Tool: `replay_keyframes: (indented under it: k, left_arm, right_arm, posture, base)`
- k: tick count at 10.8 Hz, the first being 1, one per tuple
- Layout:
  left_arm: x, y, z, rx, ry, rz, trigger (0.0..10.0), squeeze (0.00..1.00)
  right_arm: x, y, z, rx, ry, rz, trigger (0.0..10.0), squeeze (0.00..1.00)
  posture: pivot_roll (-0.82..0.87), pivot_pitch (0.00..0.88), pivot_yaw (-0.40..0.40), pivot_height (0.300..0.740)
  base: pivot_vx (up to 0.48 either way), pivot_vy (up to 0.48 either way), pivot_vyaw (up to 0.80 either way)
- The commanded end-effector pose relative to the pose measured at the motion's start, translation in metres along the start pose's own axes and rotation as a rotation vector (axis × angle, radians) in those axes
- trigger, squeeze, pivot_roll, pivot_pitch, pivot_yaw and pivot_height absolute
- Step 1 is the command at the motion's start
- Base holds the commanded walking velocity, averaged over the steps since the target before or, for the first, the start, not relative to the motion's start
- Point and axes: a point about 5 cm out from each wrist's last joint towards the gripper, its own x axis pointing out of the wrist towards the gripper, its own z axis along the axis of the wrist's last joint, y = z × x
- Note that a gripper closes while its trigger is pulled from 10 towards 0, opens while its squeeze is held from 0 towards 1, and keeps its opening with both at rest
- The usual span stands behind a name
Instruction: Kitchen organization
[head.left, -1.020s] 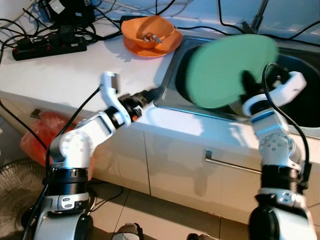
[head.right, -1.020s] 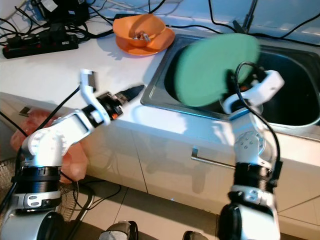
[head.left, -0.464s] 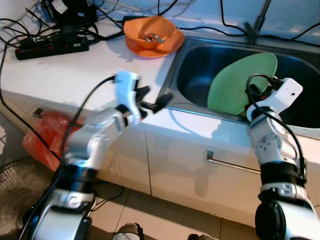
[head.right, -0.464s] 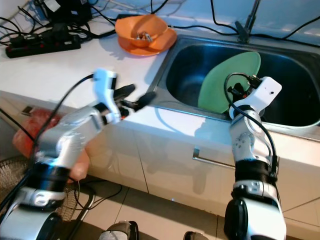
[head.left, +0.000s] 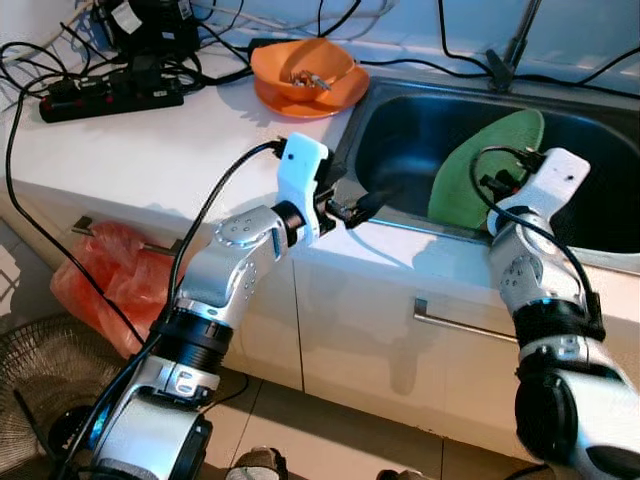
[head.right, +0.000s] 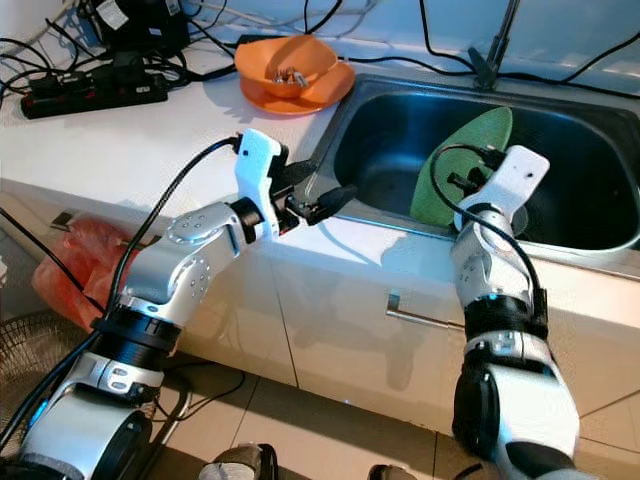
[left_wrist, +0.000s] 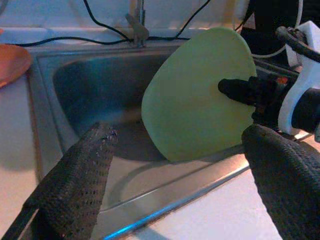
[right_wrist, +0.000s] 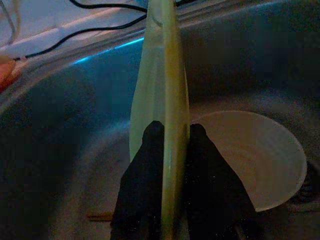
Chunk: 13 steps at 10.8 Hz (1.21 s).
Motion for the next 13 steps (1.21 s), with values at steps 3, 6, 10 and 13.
replay_keyframes:
  k: [3, 6, 10, 13]
  left_arm:
    - [0.002, 0.003, 0.004, 0.012, -0.014, 0.010, 10.0, 0.00]
    - [0.001, 0.007, 0.002, 0.007, -0.013, 0.024, 10.0, 0.00]
    - [-0.001, 0.012, 0.002, 0.010, -0.006, 0.039, 10.0, 0.00]
    - [-0.003, 0.015, 0.005, 0.011, -0.028, 0.061, 10.0, 0.00]
  right_arm:
    - [0.001, -0.003, -0.015, -0.043, 0.062, -0.001, 10.0, 1.00]
    - [0.002, -0.002, -0.014, -0.039, 0.067, 0.004, 10.0, 1.00]
    - [0.003, 0.000, -0.013, -0.034, 0.065, 0.016, 10.0, 1.00]
    - [0.002, 0.013, -0.002, -0.098, -0.027, 0.089, 10.0, 1.00]
  posture:
    - [0.08, 0.097, 0.048, 0.740]
    - [0.09, 0.097, 0.046, 0.740]
    - [0.08, 0.097, 0.045, 0.740]
    - [0.08, 0.099, 0.043, 0.740]
  base:
    - [0.000, 0.000, 0.00]
    - [0.000, 0.000, 0.00]
    - [0.000, 0.000, 0.00]
    - [0.000, 0.000, 0.00]
